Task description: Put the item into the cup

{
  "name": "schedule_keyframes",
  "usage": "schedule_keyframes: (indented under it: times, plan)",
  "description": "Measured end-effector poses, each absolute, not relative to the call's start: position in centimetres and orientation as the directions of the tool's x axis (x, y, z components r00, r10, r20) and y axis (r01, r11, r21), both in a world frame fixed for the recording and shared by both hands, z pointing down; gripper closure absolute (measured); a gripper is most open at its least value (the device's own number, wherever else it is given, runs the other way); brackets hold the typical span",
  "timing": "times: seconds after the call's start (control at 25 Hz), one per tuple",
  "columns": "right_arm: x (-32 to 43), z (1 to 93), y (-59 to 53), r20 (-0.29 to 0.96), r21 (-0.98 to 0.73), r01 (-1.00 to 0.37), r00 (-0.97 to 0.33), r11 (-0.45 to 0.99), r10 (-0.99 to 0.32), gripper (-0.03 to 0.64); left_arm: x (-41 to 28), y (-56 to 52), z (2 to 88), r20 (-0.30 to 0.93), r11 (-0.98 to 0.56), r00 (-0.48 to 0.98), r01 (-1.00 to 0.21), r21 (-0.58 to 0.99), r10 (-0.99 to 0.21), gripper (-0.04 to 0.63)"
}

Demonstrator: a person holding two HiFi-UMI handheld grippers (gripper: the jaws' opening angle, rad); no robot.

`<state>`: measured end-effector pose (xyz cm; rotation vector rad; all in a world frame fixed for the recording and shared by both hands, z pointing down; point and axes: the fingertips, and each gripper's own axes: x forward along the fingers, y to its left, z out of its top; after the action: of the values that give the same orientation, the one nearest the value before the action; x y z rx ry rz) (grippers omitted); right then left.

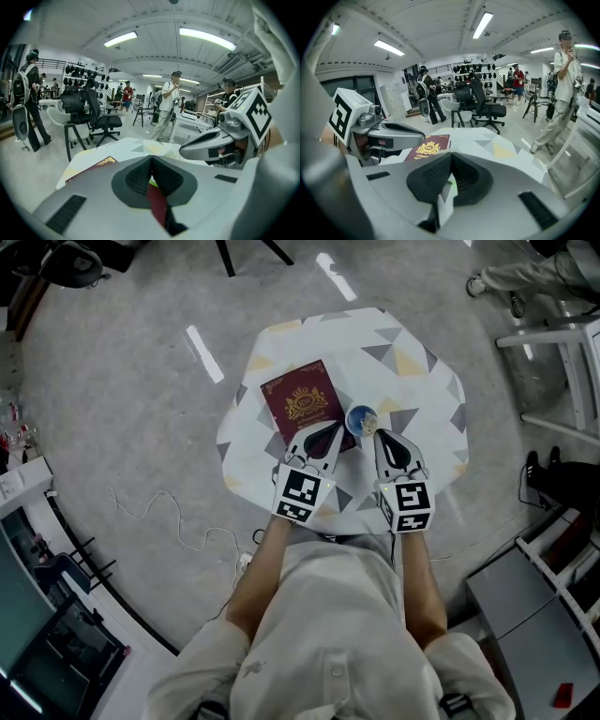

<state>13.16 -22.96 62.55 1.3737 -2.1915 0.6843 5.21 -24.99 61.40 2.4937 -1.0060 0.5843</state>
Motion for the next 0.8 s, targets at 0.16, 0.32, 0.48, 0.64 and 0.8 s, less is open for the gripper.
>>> schedule_keyframes:
  times: [0.16, 0.32, 0.48, 0.64, 0.8]
  plan:
    - [12.8, 63.5, -23.1, 0.631, -0.167, -0.907, -0.399, 0.386, -0.665, 0.612, 5.3, -24.9, 61.9, 0.516, -0.669, 0.657, -0.716, 0.2, -0.549, 0.583]
    - [12.6, 64.2, -23.2, 0.642, -0.167, -0.904, -0.402, 0.393, -0.652, 0.612, 5.4, -24.9, 62.2, 0.521, -0.669, 0.657, -0.715, 0.203, -0.545, 0.583]
    - [12.5, 65.0, -23.2, 0.658, -0.165, -0.902, -0.402, 0.399, -0.637, 0.612, 5.5, -24.8, 62.6, 0.526, -0.67, 0.657, -0.714, 0.205, -0.54, 0.583]
    - [12.4, 65.7, -23.3, 0.67, -0.166, -0.9, -0.402, 0.402, -0.624, 0.612, 5.7, -24.8, 62.9, 0.53, -0.672, 0.659, -0.711, 0.207, -0.534, 0.583]
    - [12.1, 66.1, -23.4, 0.677, -0.167, -0.896, -0.408, 0.412, -0.612, 0.612, 5.9, -24.7, 63.1, 0.531, -0.673, 0.661, -0.709, 0.21, -0.53, 0.583]
